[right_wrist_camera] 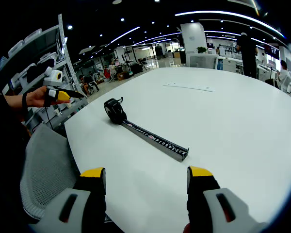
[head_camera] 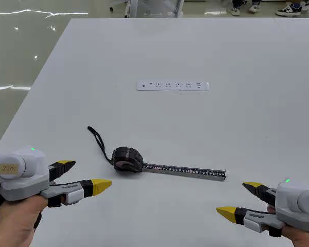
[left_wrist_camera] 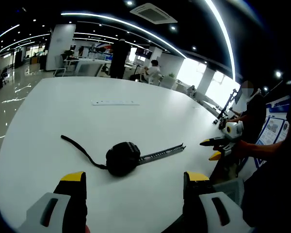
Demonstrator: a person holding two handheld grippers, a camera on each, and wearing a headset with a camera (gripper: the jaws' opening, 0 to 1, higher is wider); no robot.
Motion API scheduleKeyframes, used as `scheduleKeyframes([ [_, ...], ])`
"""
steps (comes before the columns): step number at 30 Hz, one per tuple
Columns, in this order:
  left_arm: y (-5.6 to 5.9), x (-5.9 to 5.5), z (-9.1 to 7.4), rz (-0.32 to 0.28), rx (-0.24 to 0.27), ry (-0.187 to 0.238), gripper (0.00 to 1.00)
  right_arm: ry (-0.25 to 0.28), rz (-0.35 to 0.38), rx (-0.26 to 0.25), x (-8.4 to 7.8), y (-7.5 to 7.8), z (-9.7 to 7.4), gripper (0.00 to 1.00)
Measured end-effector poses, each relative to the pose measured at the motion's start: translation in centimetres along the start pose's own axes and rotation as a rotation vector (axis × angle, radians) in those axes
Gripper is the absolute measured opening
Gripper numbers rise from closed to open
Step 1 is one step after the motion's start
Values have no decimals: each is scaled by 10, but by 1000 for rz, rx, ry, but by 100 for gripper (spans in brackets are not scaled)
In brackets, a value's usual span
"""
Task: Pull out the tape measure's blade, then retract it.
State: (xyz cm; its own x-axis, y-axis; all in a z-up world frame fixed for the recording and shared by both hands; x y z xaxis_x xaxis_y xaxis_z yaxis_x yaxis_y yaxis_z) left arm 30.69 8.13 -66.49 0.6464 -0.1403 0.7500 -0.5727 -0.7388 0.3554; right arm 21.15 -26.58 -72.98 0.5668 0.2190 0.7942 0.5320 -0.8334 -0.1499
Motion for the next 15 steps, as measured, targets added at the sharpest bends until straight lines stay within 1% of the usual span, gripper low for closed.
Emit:
scheduleKeyframes([
  [4,-2,3,5,-24,6,14,79,-6,4,-3,-3,4,-1,68],
  [6,-2,2,8,-29,8,10,79,-9,6,-4,-4,5,-1,68],
  [9,-2,-2,13,-32,11,-5,79,-20,8,-6,-7,4,-1,68],
  [12,-1,-8,17,-22,15,-39,79,-22,15,-18,-10,7,0,67],
  [14,-2,-10,19,-23,15,-42,79,-24,25,-9,-12,7,0,67],
  [15,-2,-10,20,-34,12,-40,79,-29,23,-10,-13,7,1,67],
])
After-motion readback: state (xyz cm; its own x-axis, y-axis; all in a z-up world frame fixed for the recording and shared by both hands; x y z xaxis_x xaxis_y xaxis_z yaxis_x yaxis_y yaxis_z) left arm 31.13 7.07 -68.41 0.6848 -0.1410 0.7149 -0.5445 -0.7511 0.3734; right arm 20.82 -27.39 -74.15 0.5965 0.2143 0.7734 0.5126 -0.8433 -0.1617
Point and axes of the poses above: the centre of the closed fingertips' face, and the gripper's own axes: z roughly forward along the fingers, y roughly to its right, x roughly out of its top, the point moved 3 cm from there along -z, roughly backward along the fingers, and after that the axes turned 4 degrees about -z, right-handed, at the moved point
